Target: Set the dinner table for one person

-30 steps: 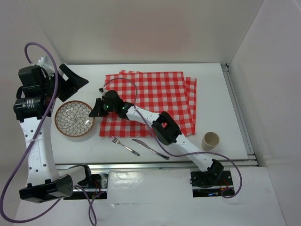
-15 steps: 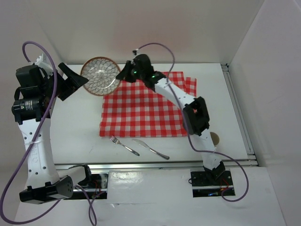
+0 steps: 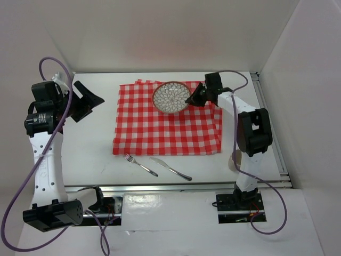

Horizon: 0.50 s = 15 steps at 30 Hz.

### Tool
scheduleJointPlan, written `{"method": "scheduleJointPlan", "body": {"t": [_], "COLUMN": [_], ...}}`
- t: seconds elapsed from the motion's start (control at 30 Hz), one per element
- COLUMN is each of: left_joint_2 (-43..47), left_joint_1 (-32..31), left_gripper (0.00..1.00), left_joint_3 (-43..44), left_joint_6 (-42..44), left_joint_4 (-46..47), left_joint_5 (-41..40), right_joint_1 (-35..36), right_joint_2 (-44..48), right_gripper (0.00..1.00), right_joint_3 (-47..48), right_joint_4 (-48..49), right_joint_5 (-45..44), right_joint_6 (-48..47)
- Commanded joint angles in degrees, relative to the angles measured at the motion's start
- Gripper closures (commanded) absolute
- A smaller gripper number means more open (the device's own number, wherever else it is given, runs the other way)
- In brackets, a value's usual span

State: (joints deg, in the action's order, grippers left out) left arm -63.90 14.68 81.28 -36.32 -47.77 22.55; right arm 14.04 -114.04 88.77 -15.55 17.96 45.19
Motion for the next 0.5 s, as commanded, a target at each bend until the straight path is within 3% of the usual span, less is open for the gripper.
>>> {"method": "scheduleJointPlan", "body": {"t": [0.0,0.23,0.47], "left_joint_2": [0.71,0.18,0.18], "left_joint_1": [-0.17,-0.17,-0.17], "left_gripper": [0.12,0.12,0.12], "left_joint_3": [-1.37,-4.19,-4.72], "left_joint_6": [0.28,0.28,0.28], "left_joint_4": [3.3,3.91,4.53], "left_joint_5": [0.83,1.45,1.45], "right_joint_1": [0.9,0.9,1.51], "right_joint_2": [9.27,12.0,10.06], "right_gripper": [1.0,1.0,1.0], "right_joint_3": [-3.33,-13.7,-15.46], "right_joint_4": [7.2,13.26,13.79], "right_joint_5": [11.83,14.38,14.92], "right_joint_6": [2.36,2.88,2.36]}}
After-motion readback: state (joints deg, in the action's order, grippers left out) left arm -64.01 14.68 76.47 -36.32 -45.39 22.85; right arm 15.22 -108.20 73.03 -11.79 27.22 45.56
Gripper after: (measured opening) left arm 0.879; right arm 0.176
